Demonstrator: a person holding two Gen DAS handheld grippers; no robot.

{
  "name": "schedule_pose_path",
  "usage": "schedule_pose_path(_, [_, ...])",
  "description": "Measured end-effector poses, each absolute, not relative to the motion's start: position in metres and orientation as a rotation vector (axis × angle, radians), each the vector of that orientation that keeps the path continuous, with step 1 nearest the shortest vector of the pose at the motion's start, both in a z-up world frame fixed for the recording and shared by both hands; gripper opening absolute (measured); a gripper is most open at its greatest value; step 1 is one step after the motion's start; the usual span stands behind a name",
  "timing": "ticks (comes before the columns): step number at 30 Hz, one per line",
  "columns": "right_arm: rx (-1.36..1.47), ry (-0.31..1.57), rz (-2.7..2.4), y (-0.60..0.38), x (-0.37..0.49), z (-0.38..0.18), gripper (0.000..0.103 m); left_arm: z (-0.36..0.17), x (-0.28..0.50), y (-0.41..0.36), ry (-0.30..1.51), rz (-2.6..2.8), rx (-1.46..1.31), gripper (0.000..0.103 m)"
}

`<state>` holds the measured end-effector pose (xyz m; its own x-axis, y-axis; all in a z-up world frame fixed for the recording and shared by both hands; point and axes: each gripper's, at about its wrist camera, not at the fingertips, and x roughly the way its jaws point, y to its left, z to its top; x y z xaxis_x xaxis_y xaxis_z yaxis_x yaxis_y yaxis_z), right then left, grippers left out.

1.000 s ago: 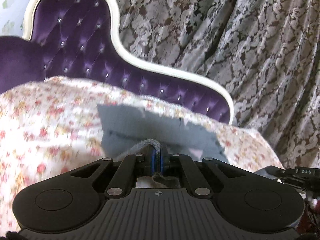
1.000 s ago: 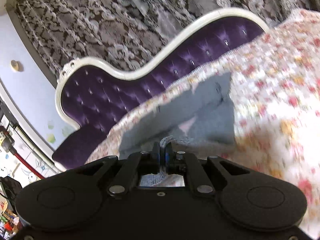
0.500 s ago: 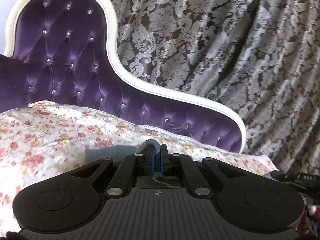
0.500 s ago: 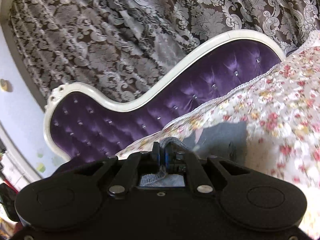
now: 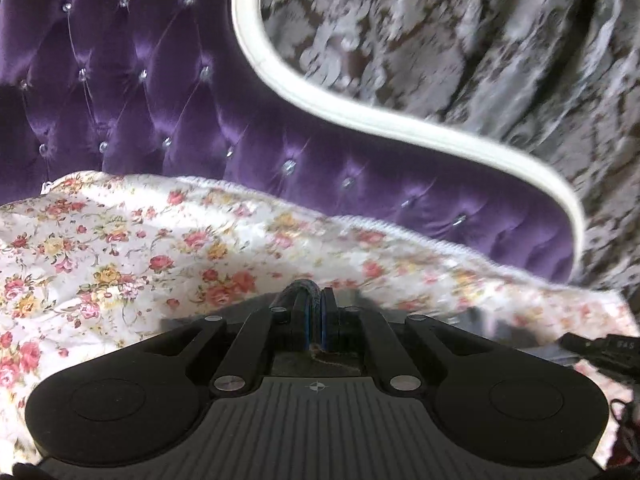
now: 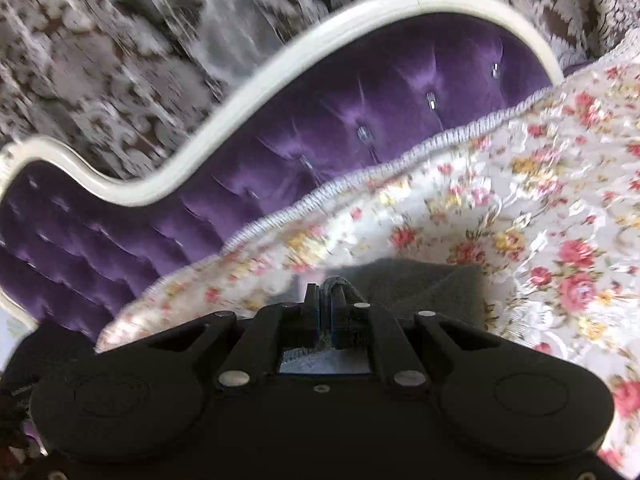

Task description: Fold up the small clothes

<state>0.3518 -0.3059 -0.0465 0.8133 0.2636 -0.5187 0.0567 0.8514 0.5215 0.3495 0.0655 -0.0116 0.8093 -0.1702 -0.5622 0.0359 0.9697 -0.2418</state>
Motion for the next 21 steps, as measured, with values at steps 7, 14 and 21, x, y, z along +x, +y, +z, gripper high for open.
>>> schedule_pose_path(7, [0.459,0.728,0.067,-0.293,0.385,-0.071,0.019,-0.047,0.384,0.065,0.7,-0.037,-0.153,0.026])
schedule_pose_path(14, [0.434,0.66,0.037,-0.301,0.384,-0.056,0.071,-0.034,0.385,0.097,0.675,-0.029,-0.271,0.038])
schedule_pose_path(21, [0.256,0.597,0.139,-0.273,0.336,-0.029,0.072,-0.004,0.335,0.068,0.577,-0.114,-0.081,0.082])
